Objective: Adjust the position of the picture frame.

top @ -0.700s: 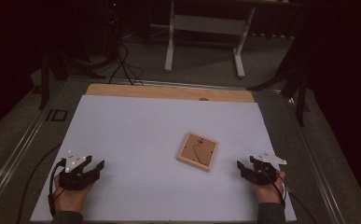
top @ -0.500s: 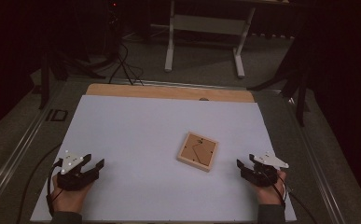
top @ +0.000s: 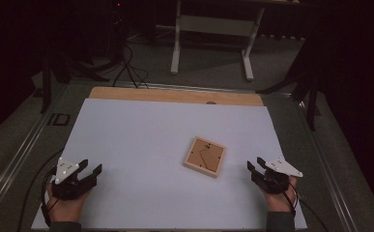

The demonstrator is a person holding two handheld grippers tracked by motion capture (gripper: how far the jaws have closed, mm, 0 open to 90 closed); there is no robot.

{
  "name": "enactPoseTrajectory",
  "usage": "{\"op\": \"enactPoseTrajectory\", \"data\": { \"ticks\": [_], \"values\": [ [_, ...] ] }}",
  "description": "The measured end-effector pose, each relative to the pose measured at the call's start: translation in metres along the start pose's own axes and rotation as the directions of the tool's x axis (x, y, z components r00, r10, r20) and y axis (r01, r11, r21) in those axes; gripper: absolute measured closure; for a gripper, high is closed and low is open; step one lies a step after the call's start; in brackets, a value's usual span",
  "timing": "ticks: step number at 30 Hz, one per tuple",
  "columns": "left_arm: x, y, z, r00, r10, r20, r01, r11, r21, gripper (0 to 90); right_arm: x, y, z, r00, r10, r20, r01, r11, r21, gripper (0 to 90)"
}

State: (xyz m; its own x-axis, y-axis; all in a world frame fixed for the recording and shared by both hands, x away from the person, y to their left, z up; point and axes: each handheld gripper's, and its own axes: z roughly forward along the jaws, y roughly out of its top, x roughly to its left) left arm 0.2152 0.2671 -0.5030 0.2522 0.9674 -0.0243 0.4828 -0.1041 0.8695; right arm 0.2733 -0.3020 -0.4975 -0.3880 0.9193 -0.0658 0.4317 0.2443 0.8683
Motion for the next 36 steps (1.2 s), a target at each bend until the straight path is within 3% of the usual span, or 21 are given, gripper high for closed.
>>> {"op": "enactPoseTrajectory", "data": {
  "ticks": [5,14,30,36],
  "values": [
    [-0.001,0.0,-0.005,0.9998,0.011,-0.015,-0.012,0.9997,-0.02,45.4,0.0,0.002,-0.002,0.9996,0.024,-0.013,-0.024,1.0,-0.018,65.2],
    [0.001,-0.002,-0.006,0.9994,0.01,-0.033,-0.011,0.9999,-0.01,45.4,0.01,0.006,0.0,0.9999,-0.011,-0.013,0.011,1.0,-0.02,89.5],
    [0.0,-0.003,-0.002,0.9988,0.019,-0.046,-0.019,0.9998,0.003,45.4,0.023,0.013,0.011,0.9982,-0.032,-0.051,0.032,0.999,-0.011,90.0],
    [0.002,-0.004,0.0,0.9986,0.004,-0.052,-0.004,1.0,0.0,45.5,0.026,0.014,0.021,0.9969,-0.032,-0.072,0.033,0.999,0.009,90.0]
  ]
}}
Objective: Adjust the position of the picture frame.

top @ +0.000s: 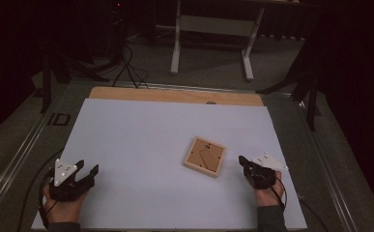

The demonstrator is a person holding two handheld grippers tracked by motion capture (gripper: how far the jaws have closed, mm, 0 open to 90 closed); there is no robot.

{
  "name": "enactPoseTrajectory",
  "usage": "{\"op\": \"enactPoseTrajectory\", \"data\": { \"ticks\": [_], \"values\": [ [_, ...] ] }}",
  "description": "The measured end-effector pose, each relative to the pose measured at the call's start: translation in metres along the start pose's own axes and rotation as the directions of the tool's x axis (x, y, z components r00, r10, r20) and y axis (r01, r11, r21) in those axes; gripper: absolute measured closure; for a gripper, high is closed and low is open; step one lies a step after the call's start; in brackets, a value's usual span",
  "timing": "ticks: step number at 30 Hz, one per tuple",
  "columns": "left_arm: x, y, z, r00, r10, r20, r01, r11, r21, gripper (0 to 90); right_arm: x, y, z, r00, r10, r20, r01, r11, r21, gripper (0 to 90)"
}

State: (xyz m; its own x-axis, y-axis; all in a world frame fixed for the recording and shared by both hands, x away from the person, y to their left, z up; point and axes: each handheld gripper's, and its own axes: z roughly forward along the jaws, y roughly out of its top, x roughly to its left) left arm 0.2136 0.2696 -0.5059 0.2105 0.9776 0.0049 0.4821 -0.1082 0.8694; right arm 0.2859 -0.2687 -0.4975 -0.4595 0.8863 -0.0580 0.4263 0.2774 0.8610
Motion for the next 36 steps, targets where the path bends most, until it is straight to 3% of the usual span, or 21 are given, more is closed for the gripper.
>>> {"op": "enactPoseTrajectory", "data": {
  "ticks": [8,36],
  "values": [
    [-0.003,0.001,0.001,0.9999,0.015,-0.003,-0.015,0.9999,0.0,45.5,0.008,-0.001,0.005,0.9992,-0.032,-0.024,0.032,0.999,0.023,90.0],
    [-0.001,0.001,-0.002,0.9999,0.005,-0.011,-0.005,0.9998,-0.021,45.4,0.024,0.0,0.022,0.9948,-0.054,-0.087,0.061,0.994,0.085,90.0]
  ]
}}
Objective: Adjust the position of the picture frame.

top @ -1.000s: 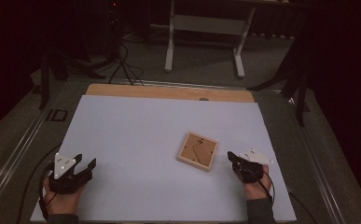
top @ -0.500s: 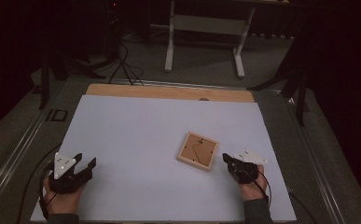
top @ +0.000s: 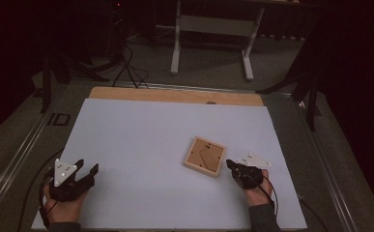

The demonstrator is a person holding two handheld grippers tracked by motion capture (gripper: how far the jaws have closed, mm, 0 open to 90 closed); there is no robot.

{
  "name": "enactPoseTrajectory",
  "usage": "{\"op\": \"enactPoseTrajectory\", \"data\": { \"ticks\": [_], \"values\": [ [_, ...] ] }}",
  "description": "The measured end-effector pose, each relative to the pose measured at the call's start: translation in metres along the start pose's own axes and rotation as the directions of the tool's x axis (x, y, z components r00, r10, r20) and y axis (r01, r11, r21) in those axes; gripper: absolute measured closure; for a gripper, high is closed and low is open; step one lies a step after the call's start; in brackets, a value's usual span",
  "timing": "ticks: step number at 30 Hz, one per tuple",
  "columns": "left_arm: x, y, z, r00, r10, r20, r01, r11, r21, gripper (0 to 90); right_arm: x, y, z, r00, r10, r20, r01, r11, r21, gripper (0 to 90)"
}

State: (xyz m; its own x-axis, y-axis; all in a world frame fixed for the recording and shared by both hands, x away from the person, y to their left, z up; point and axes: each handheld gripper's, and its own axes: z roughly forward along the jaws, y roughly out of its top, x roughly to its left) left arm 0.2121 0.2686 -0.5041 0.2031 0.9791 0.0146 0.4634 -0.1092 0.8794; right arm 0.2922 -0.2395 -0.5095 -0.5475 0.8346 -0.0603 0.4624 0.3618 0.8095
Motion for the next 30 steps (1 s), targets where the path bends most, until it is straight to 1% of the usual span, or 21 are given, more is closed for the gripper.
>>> {"op": "enactPoseTrajectory", "data": {
  "ticks": [3,8,13,17,23,27,30],
  "values": [
    [0.0,0.0,0.0,1.0,0.0,0.002,0.0,1.0,0.002,45.4,0.004,0.0,0.003,0.9999,-0.011,-0.009,0.011,1.0,0.019,90.0],
    [0.0,0.0,-0.001,1.0,0.003,0.001,-0.003,1.0,-0.002,45.4,0.007,0.0,0.007,0.9997,-0.017,-0.02,0.018,0.999,0.03,90.0],
    [0.001,-0.001,-0.002,1.0,-0.005,-0.003,0.005,1.0,-0.005,45.4,0.01,0.001,0.01,0.9992,-0.026,-0.029,0.027,0.999,0.045,90.0],
    [0.0,0.0,-0.002,1.0,0.0,-0.004,0.0,1.0,-0.005,45.4,0.011,0.001,0.011,0.999,-0.031,-0.034,0.033,0.998,0.053,90.0],
    [0.001,0.0,-0.001,1.0,-0.003,-0.005,0.003,1.0,-0.005,45.4,0.011,0.0,0.014,0.9989,-0.035,-0.033,0.037,0.997,0.071,90.0],
    [0.001,0.0,0.001,1.0,-0.002,-0.005,0.002,1.0,-0.002,45.4,0.01,0.0,0.016,0.9993,-0.026,-0.027,0.028,0.996,0.086,90.0],
    [0.0,0.0,0.002,1.0,0.001,-0.005,-0.001,1.0,-0.002,45.4,0.009,-0.001,0.017,0.9991,-0.03,-0.031,0.033,0.995,0.092,90.0]
  ]
}}
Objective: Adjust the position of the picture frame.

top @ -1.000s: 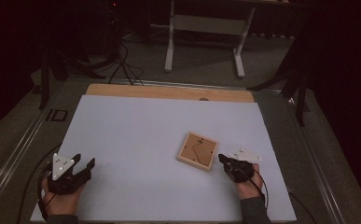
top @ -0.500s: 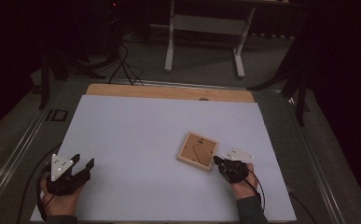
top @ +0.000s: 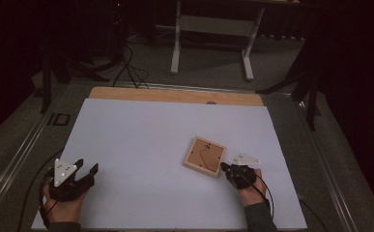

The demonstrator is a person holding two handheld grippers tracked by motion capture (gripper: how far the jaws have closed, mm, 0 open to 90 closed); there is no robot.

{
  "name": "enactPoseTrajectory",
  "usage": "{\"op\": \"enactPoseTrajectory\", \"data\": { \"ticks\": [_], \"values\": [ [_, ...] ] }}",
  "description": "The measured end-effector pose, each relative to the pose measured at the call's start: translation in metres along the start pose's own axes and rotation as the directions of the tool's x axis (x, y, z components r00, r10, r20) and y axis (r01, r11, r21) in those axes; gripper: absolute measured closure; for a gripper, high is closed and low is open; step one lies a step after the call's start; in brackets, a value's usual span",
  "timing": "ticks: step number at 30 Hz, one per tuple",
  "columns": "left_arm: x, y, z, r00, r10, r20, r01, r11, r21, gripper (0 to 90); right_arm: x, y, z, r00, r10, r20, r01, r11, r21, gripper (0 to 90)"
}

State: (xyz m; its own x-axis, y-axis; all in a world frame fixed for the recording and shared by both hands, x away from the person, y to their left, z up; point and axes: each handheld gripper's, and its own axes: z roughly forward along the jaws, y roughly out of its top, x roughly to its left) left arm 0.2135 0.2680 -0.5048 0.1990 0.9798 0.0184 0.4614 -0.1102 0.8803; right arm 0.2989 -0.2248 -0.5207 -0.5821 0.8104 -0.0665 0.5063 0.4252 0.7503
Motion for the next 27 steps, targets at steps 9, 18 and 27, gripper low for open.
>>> {"op": "enactPoseTrajectory", "data": {
  "ticks": [9,18,27],
  "values": [
    [0.0,0.0,-0.001,1.0,0.003,-0.001,-0.003,1.0,-0.002,45.4,0.001,0.0,0.0,0.9999,-0.003,-0.015,0.003,1.0,0.009,90.0],
    [0.0,0.0,0.0,1.0,0.005,0.003,-0.005,1.0,-0.003,45.4,0.007,0.0,0.0,0.9991,-0.021,-0.037,0.022,1.0,0.011,90.0],
    [-0.001,0.0,0.001,1.0,0.007,0.005,-0.007,1.0,0.001,45.4,0.02,0.003,0.001,0.9956,-0.059,-0.073,0.06,0.998,0.01,90.0]
  ]
}}
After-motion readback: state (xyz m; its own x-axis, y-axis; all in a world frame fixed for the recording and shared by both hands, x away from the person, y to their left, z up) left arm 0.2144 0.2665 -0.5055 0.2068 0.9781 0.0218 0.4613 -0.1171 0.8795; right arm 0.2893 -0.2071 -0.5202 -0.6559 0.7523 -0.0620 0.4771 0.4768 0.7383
